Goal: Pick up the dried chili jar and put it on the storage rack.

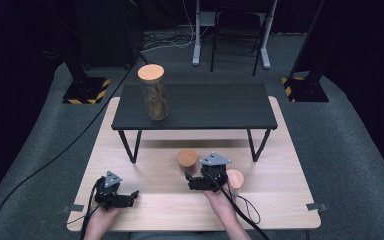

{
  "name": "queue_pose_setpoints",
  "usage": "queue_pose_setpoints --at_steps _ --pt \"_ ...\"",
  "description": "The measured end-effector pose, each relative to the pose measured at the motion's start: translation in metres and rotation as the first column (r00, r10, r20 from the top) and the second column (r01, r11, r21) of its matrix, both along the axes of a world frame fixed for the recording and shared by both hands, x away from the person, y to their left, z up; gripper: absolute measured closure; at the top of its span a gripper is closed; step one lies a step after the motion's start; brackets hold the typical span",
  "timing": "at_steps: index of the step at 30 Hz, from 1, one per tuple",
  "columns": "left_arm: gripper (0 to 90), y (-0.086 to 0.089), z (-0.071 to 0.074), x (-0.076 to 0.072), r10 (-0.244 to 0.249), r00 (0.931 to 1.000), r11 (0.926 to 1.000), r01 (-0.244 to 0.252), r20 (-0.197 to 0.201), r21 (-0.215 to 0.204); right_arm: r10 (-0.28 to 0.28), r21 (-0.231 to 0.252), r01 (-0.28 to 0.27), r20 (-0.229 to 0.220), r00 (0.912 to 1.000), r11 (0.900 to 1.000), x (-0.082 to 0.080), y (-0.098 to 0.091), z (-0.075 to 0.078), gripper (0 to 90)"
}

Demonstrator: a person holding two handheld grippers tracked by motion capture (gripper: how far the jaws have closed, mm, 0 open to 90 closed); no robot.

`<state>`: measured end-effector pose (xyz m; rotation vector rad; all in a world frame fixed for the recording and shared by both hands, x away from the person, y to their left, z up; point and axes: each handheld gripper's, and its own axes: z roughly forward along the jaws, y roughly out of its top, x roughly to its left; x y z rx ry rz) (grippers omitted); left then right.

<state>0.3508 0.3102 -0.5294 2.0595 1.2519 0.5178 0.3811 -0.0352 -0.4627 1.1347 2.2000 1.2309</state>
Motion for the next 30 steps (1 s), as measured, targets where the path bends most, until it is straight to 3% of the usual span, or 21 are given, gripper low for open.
queue_pose_setpoints --at_steps 9,30 --pt "2.0 0.000 0.000 0.000 0.000 1.0000 1.0000 0.000 0.000 -0.003 -0.027 -0.045 0.028 0.007 0.9996 0.9986 0.009 0.013 -0.008 9.4" --pt "2.0 0.000 0.000 0.000 -0.007 1.0000 1.0000 0.007 -0.001 0.000 -0.026 -0.016 0.026 -0.026 0.9993 0.9995 0.033 0.027 -0.034 9.6"
